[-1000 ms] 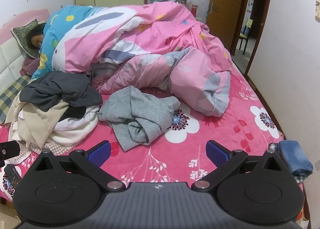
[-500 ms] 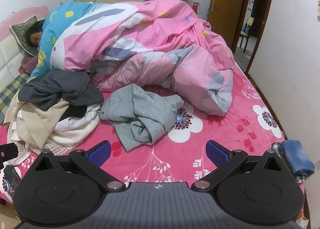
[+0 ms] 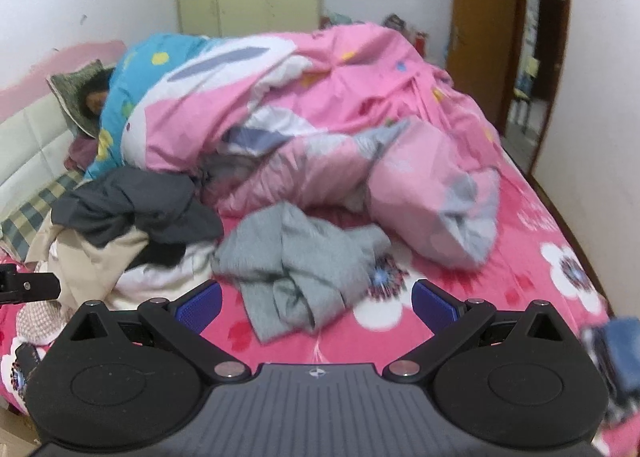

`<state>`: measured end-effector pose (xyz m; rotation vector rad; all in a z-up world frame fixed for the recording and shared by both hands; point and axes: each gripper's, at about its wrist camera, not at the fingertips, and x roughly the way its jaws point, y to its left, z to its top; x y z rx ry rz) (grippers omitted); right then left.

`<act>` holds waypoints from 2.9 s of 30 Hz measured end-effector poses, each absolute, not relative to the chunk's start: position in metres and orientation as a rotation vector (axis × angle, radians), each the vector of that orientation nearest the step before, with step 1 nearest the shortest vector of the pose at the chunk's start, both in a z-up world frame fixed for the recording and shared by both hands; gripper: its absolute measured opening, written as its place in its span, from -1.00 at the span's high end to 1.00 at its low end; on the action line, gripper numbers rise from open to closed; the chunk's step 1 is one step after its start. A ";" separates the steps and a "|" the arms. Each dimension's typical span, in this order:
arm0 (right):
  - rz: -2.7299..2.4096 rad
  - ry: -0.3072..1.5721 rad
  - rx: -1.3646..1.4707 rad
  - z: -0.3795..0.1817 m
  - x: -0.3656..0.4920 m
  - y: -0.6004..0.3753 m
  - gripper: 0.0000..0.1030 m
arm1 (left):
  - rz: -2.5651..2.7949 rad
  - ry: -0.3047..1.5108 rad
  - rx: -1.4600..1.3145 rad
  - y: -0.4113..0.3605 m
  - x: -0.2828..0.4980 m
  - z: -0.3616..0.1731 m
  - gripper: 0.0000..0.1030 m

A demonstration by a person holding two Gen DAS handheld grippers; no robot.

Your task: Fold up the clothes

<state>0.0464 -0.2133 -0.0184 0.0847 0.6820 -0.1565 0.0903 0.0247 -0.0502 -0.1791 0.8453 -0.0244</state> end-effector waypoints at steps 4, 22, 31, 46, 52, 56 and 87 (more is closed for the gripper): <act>-0.076 0.670 0.037 -0.039 0.086 -0.246 -1.00 | 0.000 0.891 -0.194 0.002 0.126 -0.074 -1.00; 0.273 0.753 -0.114 -0.278 0.424 -0.257 -0.98 | 0.103 0.962 0.007 -0.065 0.285 -0.269 -0.27; 0.308 0.857 -0.070 -0.304 0.430 -0.263 0.58 | 0.066 0.993 -0.119 -0.059 0.276 -0.292 -0.06; 0.683 0.912 0.108 -0.242 0.189 -0.287 0.74 | -0.211 0.892 -0.575 0.025 0.169 -0.259 -0.64; 0.626 1.025 -0.126 -0.298 0.094 -0.233 0.77 | -0.238 0.993 -0.548 0.033 0.139 -0.286 -0.76; 0.565 1.069 -0.242 -0.316 0.076 -0.212 0.72 | -0.262 1.044 -0.499 0.027 0.144 -0.306 -0.85; 0.675 0.893 -0.428 -0.342 0.467 -0.196 -0.77 | 0.024 1.052 -0.377 0.015 0.226 -0.390 -0.15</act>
